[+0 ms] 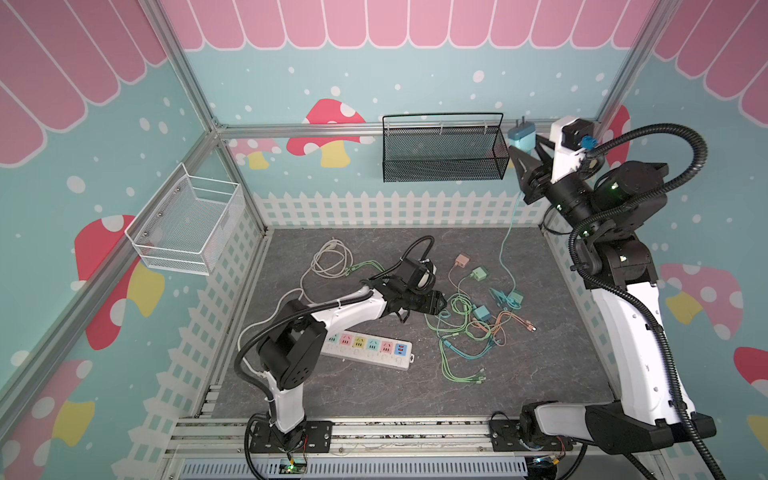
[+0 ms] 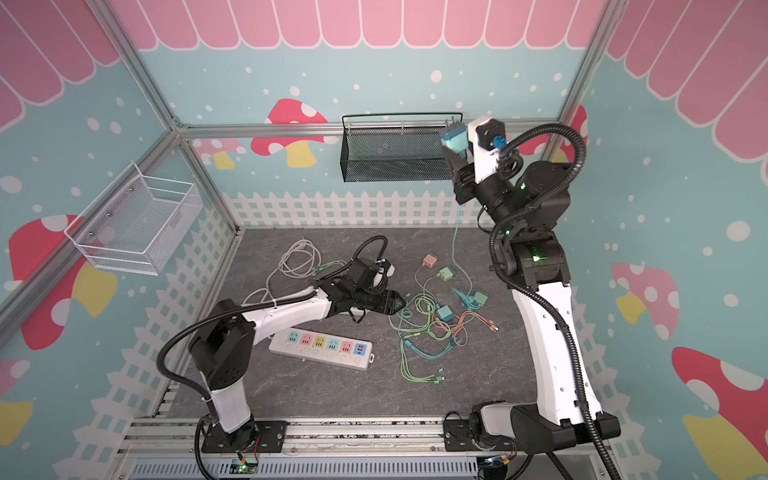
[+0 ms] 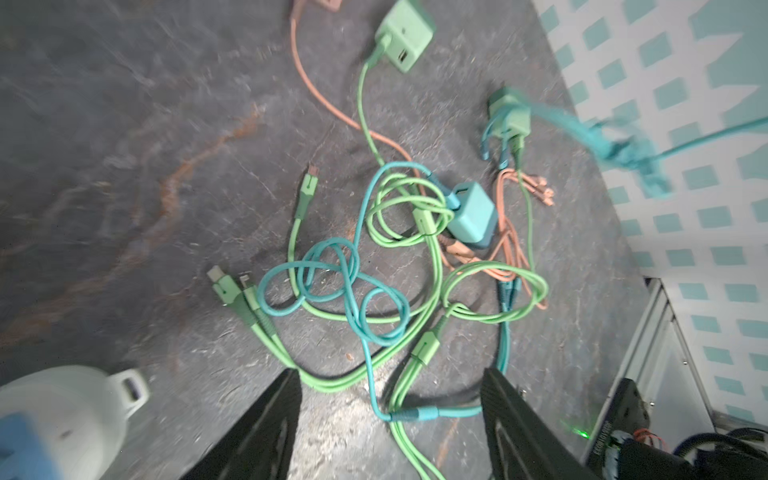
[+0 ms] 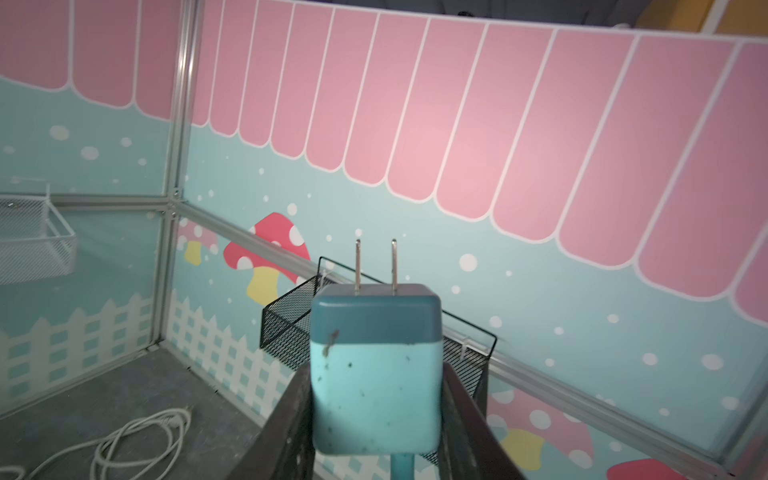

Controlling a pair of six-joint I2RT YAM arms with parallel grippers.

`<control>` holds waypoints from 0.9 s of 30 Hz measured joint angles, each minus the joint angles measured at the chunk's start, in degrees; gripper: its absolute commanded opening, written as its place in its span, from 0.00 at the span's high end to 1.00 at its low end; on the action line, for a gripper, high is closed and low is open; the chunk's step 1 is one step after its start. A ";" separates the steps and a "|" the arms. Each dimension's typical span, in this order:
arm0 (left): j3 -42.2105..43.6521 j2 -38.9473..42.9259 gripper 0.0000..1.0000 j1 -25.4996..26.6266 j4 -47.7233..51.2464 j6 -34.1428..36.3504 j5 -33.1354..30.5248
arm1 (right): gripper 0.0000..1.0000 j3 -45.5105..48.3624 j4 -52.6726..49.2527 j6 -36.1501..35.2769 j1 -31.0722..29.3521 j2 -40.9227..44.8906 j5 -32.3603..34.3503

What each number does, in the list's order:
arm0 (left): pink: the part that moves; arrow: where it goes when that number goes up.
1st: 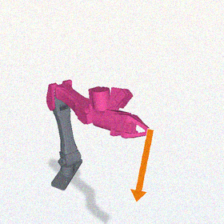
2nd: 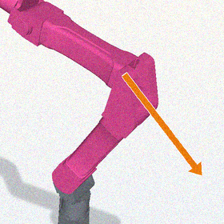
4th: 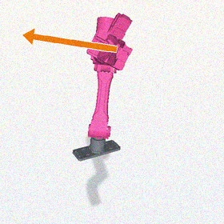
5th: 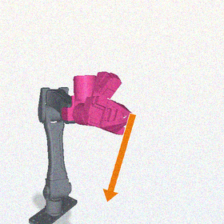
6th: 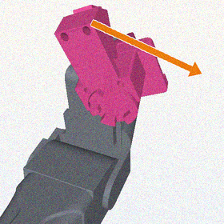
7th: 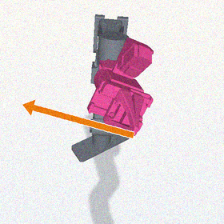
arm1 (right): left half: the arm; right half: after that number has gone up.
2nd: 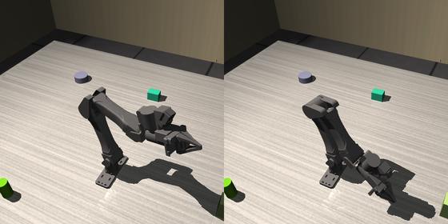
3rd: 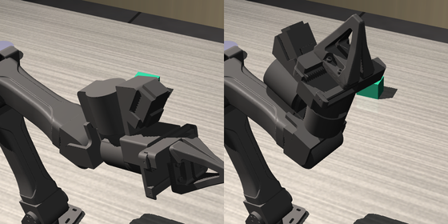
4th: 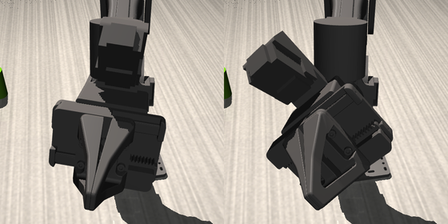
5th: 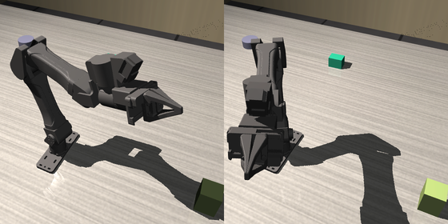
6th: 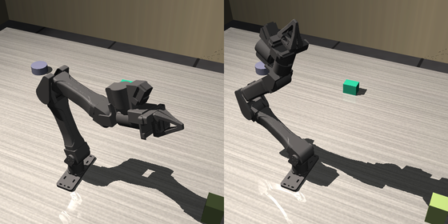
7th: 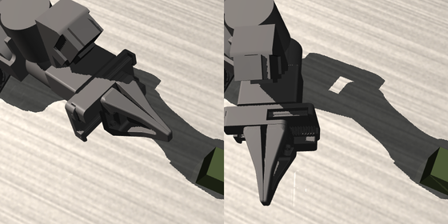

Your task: Insert the plug

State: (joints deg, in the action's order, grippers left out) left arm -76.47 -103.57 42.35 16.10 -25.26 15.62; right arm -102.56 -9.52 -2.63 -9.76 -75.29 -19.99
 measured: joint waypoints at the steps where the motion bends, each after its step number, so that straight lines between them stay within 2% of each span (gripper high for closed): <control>1: 0.00 2.45 0.25 -0.61 0.94 0.00 0.02 | 0.78 2.78 0.24 0.59 0.00 0.83 -1.79; 4: -0.02 9.86 0.21 -3.04 3.58 -0.04 0.11 | 0.78 10.67 1.09 2.03 0.00 2.51 -6.60; 13: 4.72 25.53 0.20 -11.76 11.82 -1.29 5.95 | 0.78 29.77 1.64 2.29 -1.64 2.80 -18.32; 20: 6.56 32.59 0.20 -16.20 14.78 -1.77 15.15 | 0.78 33.29 -2.51 -4.11 -13.90 -0.52 -18.29; 27: 6.93 33.66 0.22 -17.16 16.33 -2.45 21.62 | 0.78 36.74 -3.87 -8.00 -20.70 -3.48 -15.39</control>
State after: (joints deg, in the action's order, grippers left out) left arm -69.54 -69.91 25.19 32.42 -27.70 37.23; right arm -65.82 -13.39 -10.63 -30.46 -78.76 -35.38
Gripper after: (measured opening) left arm 0.784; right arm 0.403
